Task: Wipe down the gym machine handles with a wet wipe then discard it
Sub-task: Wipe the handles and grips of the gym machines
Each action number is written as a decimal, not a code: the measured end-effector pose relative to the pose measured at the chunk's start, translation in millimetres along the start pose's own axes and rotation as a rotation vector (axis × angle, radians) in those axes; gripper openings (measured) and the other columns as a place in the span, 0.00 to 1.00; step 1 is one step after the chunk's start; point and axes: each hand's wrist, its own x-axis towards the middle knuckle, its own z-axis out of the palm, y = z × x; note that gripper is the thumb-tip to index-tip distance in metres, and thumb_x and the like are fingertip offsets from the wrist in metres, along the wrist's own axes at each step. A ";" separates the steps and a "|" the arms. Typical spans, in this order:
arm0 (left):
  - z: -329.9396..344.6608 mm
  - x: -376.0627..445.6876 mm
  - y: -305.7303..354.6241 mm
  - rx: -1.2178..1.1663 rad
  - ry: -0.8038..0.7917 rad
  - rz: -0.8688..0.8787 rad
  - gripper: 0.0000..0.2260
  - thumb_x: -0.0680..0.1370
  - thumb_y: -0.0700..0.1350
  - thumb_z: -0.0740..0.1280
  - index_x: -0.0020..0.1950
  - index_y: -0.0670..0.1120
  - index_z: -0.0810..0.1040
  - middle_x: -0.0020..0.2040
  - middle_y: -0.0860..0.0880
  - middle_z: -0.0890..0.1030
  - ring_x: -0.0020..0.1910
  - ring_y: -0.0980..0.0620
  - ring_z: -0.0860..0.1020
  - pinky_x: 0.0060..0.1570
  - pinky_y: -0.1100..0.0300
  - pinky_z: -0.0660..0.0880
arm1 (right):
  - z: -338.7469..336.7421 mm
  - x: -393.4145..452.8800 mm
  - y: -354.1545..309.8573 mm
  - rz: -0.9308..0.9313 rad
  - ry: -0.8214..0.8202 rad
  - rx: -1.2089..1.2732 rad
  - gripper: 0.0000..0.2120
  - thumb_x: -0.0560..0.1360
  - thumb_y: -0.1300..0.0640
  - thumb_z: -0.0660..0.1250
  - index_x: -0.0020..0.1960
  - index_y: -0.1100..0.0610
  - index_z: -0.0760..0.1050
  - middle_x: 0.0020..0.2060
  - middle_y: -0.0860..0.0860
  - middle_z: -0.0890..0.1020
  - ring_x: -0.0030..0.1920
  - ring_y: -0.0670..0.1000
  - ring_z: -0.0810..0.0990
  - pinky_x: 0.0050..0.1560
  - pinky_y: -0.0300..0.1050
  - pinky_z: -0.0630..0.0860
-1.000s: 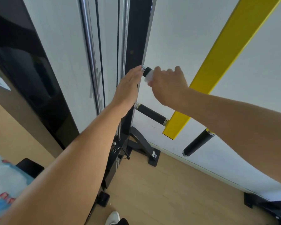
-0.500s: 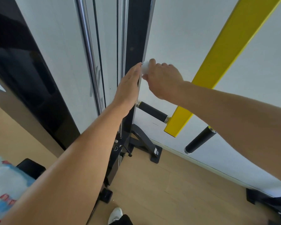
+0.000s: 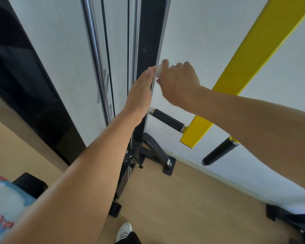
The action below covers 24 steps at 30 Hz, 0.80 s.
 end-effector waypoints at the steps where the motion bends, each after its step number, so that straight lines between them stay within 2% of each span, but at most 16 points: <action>1: 0.1 0.0 -0.7 -0.015 0.009 -0.003 0.20 0.86 0.58 0.48 0.72 0.58 0.71 0.65 0.62 0.73 0.74 0.58 0.67 0.65 0.56 0.54 | 2.3 4.5 -3.0 0.004 0.009 0.055 0.17 0.84 0.53 0.58 0.69 0.62 0.64 0.50 0.57 0.83 0.51 0.58 0.81 0.55 0.51 0.72; 3: -0.4 0.6 -0.7 -0.028 0.013 0.002 0.21 0.86 0.58 0.48 0.73 0.57 0.71 0.68 0.61 0.73 0.75 0.57 0.65 0.67 0.55 0.54 | 1.2 5.1 1.1 -0.005 -0.021 0.092 0.19 0.82 0.56 0.61 0.70 0.62 0.63 0.50 0.57 0.82 0.46 0.56 0.80 0.51 0.50 0.71; 6: -2.6 3.4 -1.9 -0.002 -0.009 0.018 0.21 0.86 0.58 0.47 0.73 0.57 0.72 0.75 0.55 0.71 0.78 0.54 0.62 0.74 0.51 0.51 | -18.3 -17.0 21.4 -0.030 -0.253 -0.063 0.19 0.80 0.58 0.62 0.68 0.62 0.63 0.43 0.55 0.76 0.35 0.52 0.71 0.47 0.49 0.65; 8: -2.2 4.7 -2.3 0.011 -0.007 0.008 0.20 0.85 0.59 0.48 0.72 0.59 0.72 0.75 0.55 0.70 0.78 0.53 0.63 0.74 0.48 0.51 | -28.2 -37.2 26.4 -0.066 -0.367 -0.329 0.18 0.79 0.58 0.64 0.66 0.61 0.66 0.46 0.56 0.72 0.40 0.53 0.73 0.53 0.52 0.69; 10: -0.1 4.0 -1.0 0.013 0.003 -0.004 0.19 0.85 0.59 0.48 0.70 0.59 0.73 0.72 0.58 0.73 0.76 0.54 0.65 0.72 0.47 0.54 | -23.7 -52.7 21.6 -0.133 -0.358 -0.612 0.22 0.78 0.54 0.67 0.69 0.61 0.67 0.56 0.58 0.74 0.50 0.58 0.78 0.64 0.62 0.70; 11: 1.0 2.9 0.5 -0.007 0.010 -0.012 0.19 0.86 0.58 0.49 0.70 0.59 0.74 0.68 0.60 0.74 0.74 0.55 0.67 0.70 0.49 0.55 | -18.2 -55.5 17.6 -0.112 -0.327 -0.672 0.26 0.78 0.52 0.67 0.71 0.62 0.65 0.59 0.60 0.75 0.54 0.60 0.79 0.66 0.64 0.69; 12: 1.7 1.5 2.0 -0.041 0.017 -0.023 0.19 0.86 0.58 0.49 0.69 0.58 0.74 0.66 0.62 0.75 0.73 0.56 0.69 0.67 0.51 0.56 | -13.5 -53.7 13.7 -0.071 -0.286 -0.666 0.29 0.79 0.50 0.67 0.73 0.63 0.63 0.59 0.60 0.76 0.55 0.61 0.80 0.67 0.64 0.69; 14: 2.4 -1.6 4.4 -0.089 0.028 -0.035 0.20 0.86 0.57 0.49 0.72 0.54 0.73 0.69 0.60 0.75 0.74 0.55 0.69 0.65 0.53 0.55 | -3.6 -38.1 8.7 -0.004 -0.154 -0.494 0.29 0.81 0.50 0.63 0.75 0.64 0.59 0.57 0.60 0.79 0.56 0.60 0.80 0.65 0.61 0.71; 16: 2.8 -3.7 6.1 -0.091 0.019 -0.034 0.22 0.86 0.57 0.49 0.75 0.53 0.71 0.74 0.57 0.72 0.75 0.55 0.67 0.71 0.51 0.54 | 2.7 -19.7 4.4 0.016 -0.034 -0.262 0.30 0.83 0.49 0.60 0.77 0.63 0.55 0.57 0.61 0.81 0.58 0.61 0.79 0.63 0.58 0.72; 19: 2.5 -4.1 7.2 -0.093 0.012 -0.050 0.22 0.86 0.58 0.48 0.75 0.53 0.71 0.73 0.56 0.73 0.75 0.55 0.67 0.75 0.48 0.52 | 1.3 -6.1 7.4 -0.008 -0.115 0.147 0.38 0.82 0.41 0.60 0.81 0.59 0.48 0.66 0.59 0.77 0.64 0.61 0.77 0.64 0.57 0.72; 20: 2.0 -3.6 7.8 -0.094 0.010 -0.052 0.23 0.85 0.59 0.48 0.75 0.53 0.71 0.73 0.56 0.73 0.75 0.55 0.67 0.75 0.48 0.51 | -1.6 -7.8 11.4 0.007 -0.155 0.242 0.39 0.82 0.38 0.58 0.81 0.58 0.47 0.66 0.56 0.77 0.62 0.60 0.78 0.63 0.57 0.73; 22: 1.1 -1.8 8.8 -0.103 0.001 -0.049 0.24 0.85 0.59 0.48 0.75 0.51 0.70 0.75 0.54 0.72 0.76 0.54 0.66 0.76 0.50 0.51 | -4.8 -15.7 21.7 0.018 -0.185 0.181 0.32 0.83 0.39 0.55 0.79 0.57 0.54 0.57 0.51 0.77 0.50 0.56 0.78 0.53 0.55 0.74; 24: 2.3 -1.8 9.4 -0.098 -0.013 -0.053 0.24 0.85 0.60 0.48 0.76 0.52 0.69 0.76 0.54 0.70 0.77 0.54 0.64 0.76 0.50 0.52 | -7.6 -20.6 28.6 -0.013 -0.152 -0.013 0.20 0.83 0.49 0.60 0.70 0.58 0.65 0.50 0.52 0.77 0.43 0.54 0.72 0.44 0.50 0.69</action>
